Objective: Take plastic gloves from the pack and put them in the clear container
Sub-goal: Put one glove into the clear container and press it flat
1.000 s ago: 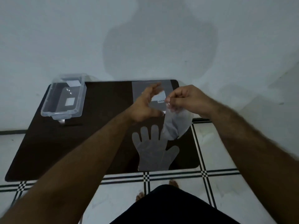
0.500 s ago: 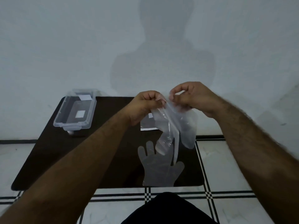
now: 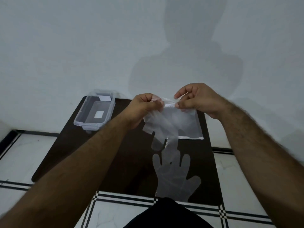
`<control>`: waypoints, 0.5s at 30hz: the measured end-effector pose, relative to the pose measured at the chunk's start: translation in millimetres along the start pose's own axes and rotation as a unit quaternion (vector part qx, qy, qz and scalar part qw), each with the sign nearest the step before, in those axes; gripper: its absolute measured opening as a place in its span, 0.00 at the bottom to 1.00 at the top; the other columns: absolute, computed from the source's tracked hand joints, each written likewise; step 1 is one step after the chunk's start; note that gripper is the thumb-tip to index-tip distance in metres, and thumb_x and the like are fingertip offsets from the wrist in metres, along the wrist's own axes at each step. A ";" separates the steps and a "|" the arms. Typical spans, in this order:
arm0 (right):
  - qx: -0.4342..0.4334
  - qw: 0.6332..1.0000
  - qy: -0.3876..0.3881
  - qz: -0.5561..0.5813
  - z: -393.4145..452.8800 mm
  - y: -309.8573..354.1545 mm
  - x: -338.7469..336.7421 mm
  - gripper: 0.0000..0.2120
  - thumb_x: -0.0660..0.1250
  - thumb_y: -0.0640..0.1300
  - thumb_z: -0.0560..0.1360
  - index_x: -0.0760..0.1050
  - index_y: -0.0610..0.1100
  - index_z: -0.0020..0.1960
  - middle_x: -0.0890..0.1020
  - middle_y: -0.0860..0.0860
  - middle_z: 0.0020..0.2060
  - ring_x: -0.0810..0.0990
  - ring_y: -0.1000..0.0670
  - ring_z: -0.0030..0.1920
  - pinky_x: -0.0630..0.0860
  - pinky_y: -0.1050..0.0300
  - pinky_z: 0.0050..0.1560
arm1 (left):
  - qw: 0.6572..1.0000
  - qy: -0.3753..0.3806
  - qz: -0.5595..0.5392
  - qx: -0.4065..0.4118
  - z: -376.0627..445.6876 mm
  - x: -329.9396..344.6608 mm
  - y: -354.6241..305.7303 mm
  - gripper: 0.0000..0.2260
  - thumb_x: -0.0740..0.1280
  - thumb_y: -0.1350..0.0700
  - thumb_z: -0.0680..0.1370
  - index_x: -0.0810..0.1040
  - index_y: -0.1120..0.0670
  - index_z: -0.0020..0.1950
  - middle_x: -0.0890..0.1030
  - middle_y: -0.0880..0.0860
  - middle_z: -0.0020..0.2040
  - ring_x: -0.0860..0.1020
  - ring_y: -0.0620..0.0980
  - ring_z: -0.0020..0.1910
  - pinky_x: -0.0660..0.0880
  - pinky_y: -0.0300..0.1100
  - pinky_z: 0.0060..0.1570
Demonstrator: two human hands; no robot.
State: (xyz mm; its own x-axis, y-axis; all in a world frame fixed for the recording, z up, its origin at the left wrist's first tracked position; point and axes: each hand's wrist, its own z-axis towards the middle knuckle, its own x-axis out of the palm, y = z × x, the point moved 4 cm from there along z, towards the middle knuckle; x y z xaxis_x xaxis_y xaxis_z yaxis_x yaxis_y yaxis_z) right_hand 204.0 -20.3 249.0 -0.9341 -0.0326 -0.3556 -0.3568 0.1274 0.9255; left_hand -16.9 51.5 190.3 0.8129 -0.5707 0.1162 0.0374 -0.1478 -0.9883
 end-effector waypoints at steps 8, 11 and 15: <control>0.041 0.998 0.055 -0.002 61.6 -11.6 23.4 0.13 0.79 0.31 0.72 0.84 0.37 0.56 0.88 0.37 0.43 0.86 0.45 0.40 0.84 0.57 0.40 | 0.994 -0.104 -0.029 -0.033 -0.5 -70.3 23.0 0.20 0.77 0.57 0.80 0.77 0.73 0.60 0.81 0.65 0.52 0.80 0.61 0.48 0.80 0.52 0.50; 0.042 0.996 0.075 -0.017 87.1 -15.3 46.4 0.12 0.80 0.33 0.72 0.85 0.40 0.54 0.89 0.41 0.42 0.87 0.42 0.43 0.86 0.48 0.50 | 0.990 -0.133 -0.029 -0.046 -6.8 -99.5 33.2 0.20 0.77 0.54 0.81 0.79 0.70 0.60 0.82 0.64 0.51 0.80 0.59 0.45 0.79 0.52 0.50; 0.038 0.995 0.081 -0.041 117.7 -8.5 79.8 0.11 0.80 0.33 0.72 0.86 0.40 0.53 0.89 0.42 0.42 0.88 0.43 0.43 0.86 0.48 0.50 | 0.987 -0.152 0.004 -0.042 -11.7 -146.3 37.0 0.06 0.74 0.59 0.82 0.83 0.62 0.50 0.84 0.58 0.43 0.83 0.51 0.41 0.82 0.44 0.44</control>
State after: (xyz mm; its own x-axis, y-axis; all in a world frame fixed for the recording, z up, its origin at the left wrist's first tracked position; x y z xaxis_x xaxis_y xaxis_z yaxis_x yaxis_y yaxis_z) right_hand 134.2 92.6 197.5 -0.8944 -0.2037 -0.3982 -0.4353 0.1920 0.8796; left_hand -141.2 120.1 137.8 0.9506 -0.3045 0.0596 -0.0086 -0.2180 -0.9759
